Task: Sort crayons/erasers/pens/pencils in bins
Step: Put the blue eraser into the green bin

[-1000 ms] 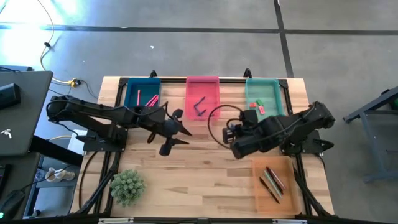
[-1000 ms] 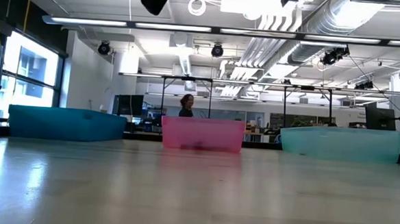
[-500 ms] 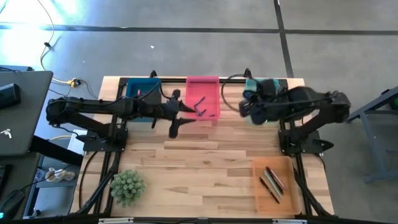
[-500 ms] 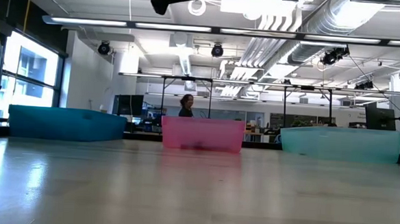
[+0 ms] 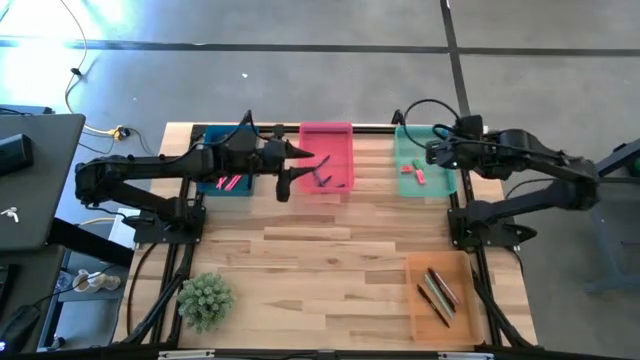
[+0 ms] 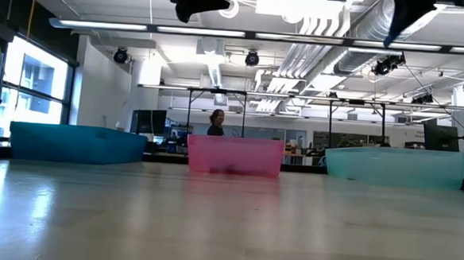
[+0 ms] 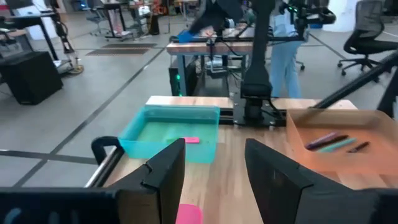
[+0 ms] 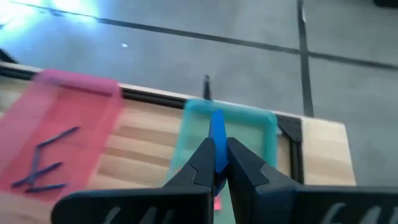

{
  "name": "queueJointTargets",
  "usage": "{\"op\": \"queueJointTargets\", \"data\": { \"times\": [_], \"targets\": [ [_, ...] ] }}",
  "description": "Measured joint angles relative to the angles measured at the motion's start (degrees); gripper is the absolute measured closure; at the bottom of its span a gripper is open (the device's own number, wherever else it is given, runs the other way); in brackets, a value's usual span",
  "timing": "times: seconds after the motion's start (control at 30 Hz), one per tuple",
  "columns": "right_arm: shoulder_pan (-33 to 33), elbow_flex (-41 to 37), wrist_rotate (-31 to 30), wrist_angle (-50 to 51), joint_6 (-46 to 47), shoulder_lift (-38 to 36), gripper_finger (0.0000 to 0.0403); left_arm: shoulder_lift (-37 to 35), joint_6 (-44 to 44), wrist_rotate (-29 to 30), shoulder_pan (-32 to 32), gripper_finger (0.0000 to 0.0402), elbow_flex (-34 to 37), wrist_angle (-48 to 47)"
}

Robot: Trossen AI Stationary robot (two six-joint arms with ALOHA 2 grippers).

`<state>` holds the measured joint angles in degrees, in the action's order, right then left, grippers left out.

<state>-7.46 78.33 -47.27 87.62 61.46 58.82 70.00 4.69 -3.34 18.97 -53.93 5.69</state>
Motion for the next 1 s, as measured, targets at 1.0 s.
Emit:
{"op": "queueJointTargets", "data": {
  "times": [1.0],
  "targets": [
    [-35.8,-42.3,39.3,-46.8,-20.3,-6.2,0.0398,0.1,-4.7,2.6,2.8,0.0247,0.0,4.5]
  ]
}}
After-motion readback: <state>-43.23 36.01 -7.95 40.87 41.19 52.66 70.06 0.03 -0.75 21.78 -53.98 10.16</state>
